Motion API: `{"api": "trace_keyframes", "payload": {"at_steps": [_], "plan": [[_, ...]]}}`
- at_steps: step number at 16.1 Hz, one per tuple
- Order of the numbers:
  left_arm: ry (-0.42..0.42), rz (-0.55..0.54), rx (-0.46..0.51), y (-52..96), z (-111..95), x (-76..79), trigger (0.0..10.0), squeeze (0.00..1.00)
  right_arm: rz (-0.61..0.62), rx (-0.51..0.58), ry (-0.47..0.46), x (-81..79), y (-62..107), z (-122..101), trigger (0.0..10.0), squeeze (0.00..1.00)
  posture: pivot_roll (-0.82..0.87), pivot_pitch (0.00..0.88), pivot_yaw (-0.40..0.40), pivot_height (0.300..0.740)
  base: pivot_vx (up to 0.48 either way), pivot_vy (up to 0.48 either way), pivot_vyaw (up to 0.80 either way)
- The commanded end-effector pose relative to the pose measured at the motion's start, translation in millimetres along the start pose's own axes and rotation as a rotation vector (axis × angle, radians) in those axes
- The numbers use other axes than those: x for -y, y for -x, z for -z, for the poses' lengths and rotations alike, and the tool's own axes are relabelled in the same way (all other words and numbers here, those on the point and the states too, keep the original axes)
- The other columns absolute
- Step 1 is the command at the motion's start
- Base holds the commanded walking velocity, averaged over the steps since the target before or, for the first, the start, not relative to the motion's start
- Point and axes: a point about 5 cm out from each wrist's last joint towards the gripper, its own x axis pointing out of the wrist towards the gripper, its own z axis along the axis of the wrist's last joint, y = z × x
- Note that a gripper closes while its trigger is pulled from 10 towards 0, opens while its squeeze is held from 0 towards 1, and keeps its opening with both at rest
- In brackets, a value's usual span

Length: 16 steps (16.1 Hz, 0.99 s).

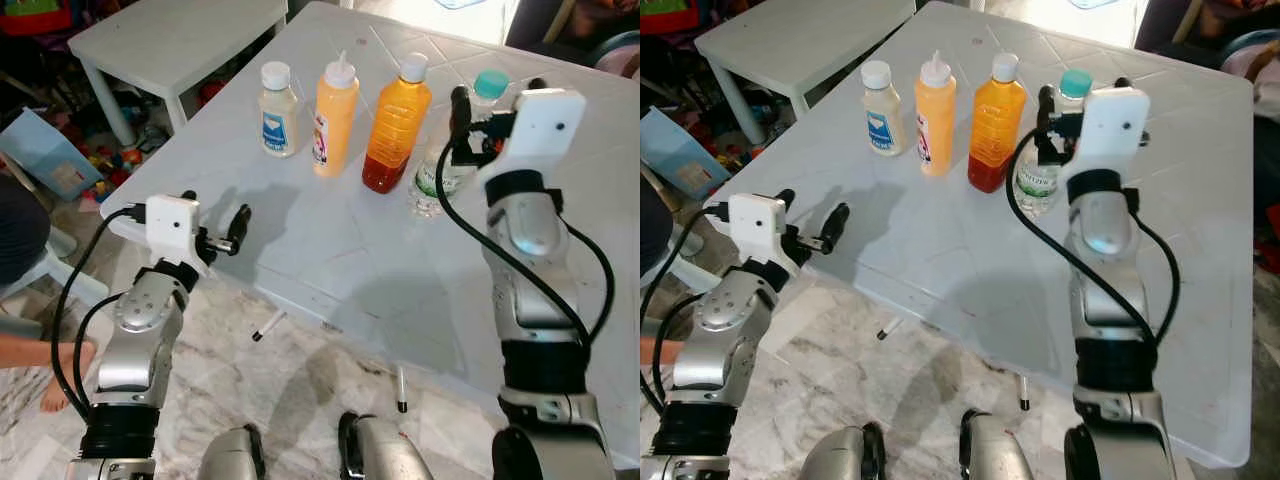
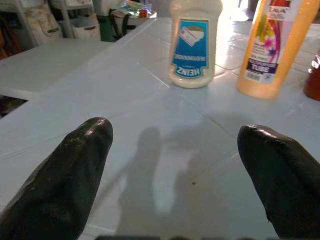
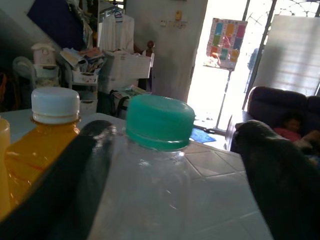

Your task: Restocking fridge

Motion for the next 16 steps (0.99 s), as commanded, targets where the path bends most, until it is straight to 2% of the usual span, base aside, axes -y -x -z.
{"api": "trace_keyframes", "payload": {"at_steps": [1, 4, 7, 16], "plan": [[-0.003, 0.008, -0.015, 0.6, 2.4, -0.1, 10.0, 0.0, 0.0, -0.003, -0.01, -0.9, -4.6, -1.9, 0.5, 0.0, -0.08, 0.165, -0.004, 0.74, 0.0, 0.0, 0.0], [-0.007, 0.007, -0.016, 0.2, 1.8, -2.1, 10.0, 0.0, -0.003, -0.026, -0.033, -2.8, -8.1, -1.3, 0.0, 0.0, -0.08, 0.165, -0.003, 0.74, 0.0, 0.0, 0.0], [-0.009, 0.009, -0.02, 0.0, 2.1, -1.5, 10.0, 0.0, -0.02, -0.042, -0.051, -7.2, -6.7, -0.6, 0.0, 0.0, -0.08, 0.165, -0.001, 0.74, 0.0, 0.0, 0.0], [-0.022, 0.017, -0.04, -1.2, 5.3, -2.8, 10.0, 0.0, -0.063, -0.11, -0.118, -7.5, -1.3, -6.2, 0.0, 0.0, -0.08, 0.154, -0.001, 0.74, 0.0, 0.0, 0.0]]}}
